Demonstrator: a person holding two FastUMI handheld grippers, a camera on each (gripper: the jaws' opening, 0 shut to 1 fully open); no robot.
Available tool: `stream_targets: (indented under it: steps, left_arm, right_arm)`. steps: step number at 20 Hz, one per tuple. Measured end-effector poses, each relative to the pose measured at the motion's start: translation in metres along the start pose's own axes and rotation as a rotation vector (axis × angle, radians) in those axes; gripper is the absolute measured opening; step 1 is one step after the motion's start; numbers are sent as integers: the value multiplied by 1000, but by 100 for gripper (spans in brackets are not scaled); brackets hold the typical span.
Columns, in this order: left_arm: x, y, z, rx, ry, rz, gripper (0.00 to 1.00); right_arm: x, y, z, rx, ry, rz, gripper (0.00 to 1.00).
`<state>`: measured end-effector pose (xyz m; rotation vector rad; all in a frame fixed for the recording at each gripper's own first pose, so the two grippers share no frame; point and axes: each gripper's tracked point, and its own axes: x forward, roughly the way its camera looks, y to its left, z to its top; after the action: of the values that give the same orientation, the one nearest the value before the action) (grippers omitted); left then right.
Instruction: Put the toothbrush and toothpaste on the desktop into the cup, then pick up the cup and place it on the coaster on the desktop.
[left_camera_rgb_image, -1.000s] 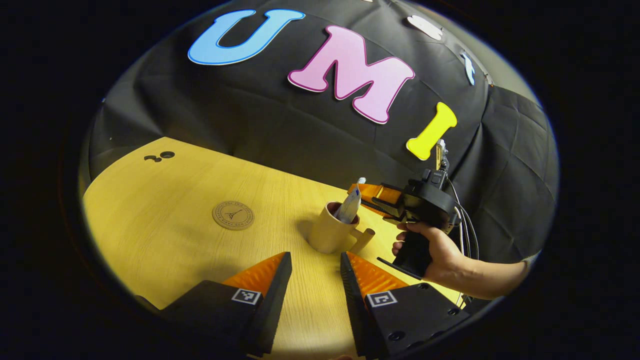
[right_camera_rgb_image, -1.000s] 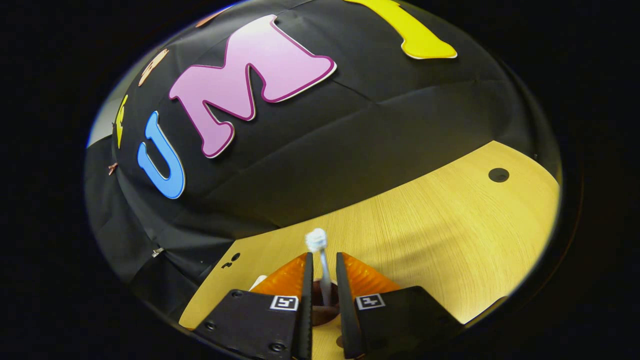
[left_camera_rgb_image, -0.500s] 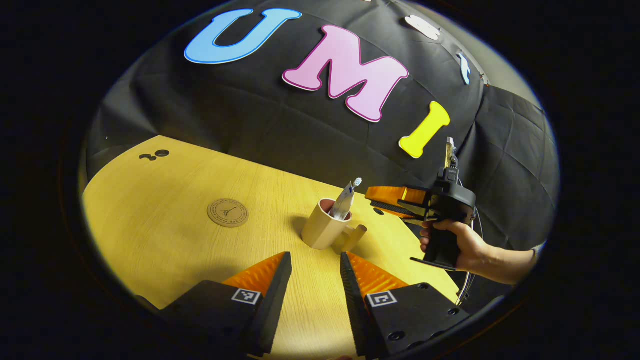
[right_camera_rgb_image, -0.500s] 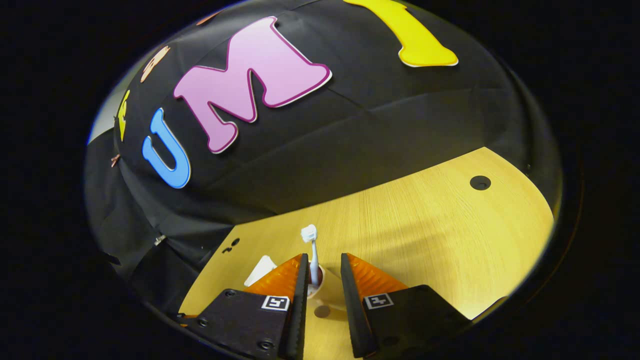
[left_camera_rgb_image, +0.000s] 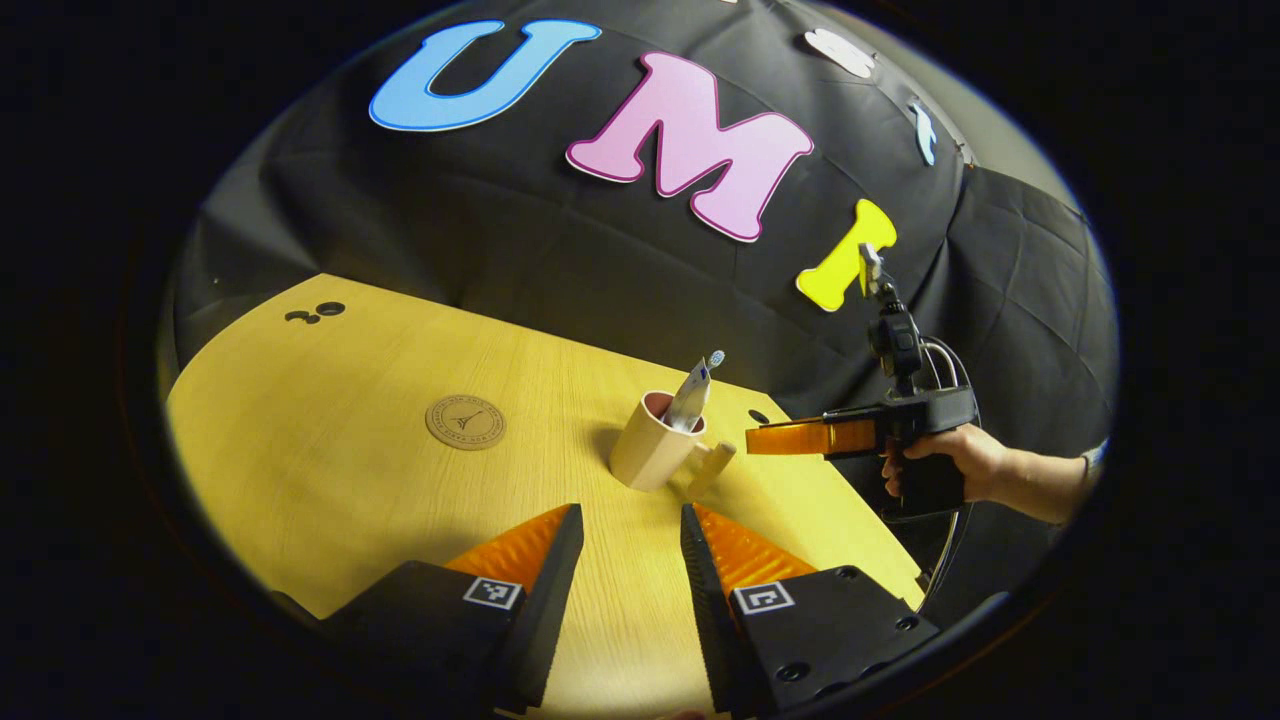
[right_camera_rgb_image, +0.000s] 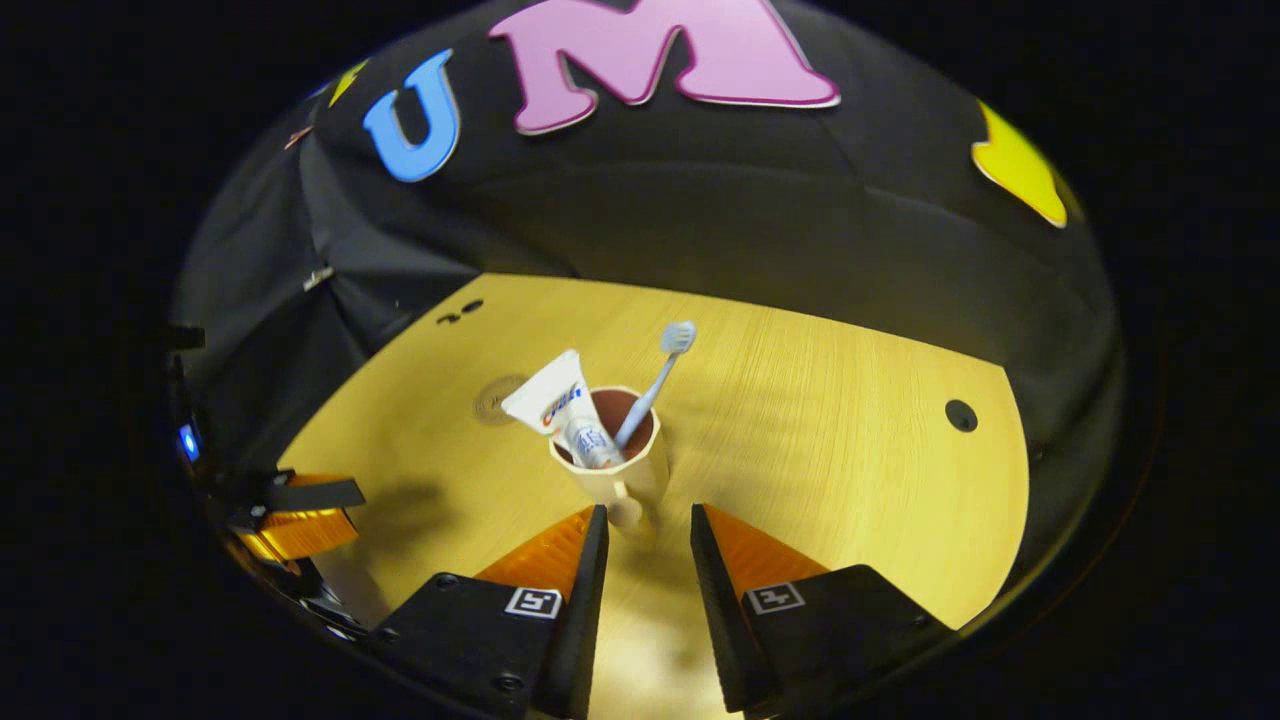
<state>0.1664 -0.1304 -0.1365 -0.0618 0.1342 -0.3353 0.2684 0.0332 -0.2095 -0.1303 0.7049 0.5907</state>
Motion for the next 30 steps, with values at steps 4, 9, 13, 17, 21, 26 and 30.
stream_targets:
  steps: [4,9,13,17,21,26,30]
  left_arm:
    - [-5,4,-3,5,1,10,63]
    - [-17,12,-3,2,-3,27,63]
    - [-26,24,-6,-3,-7,51,63]
    - [-33,39,-11,-22,-5,82,63]
    - [-37,49,-11,-35,-7,103,63]
    - [-34,60,-10,-44,-3,123,63]
    - [-33,64,-9,-54,-4,125,63]
  right_arm:
    - [18,6,-19,-60,163,-4,52]
    - [43,5,-30,-72,305,-18,52]
    - [62,10,-36,-117,372,-24,52]
    - [80,14,-36,-148,415,-33,51]
    - [92,9,-38,-170,452,-57,43]
    - [98,6,-47,-184,499,-80,49]
    - [101,10,-44,-168,496,-74,37]
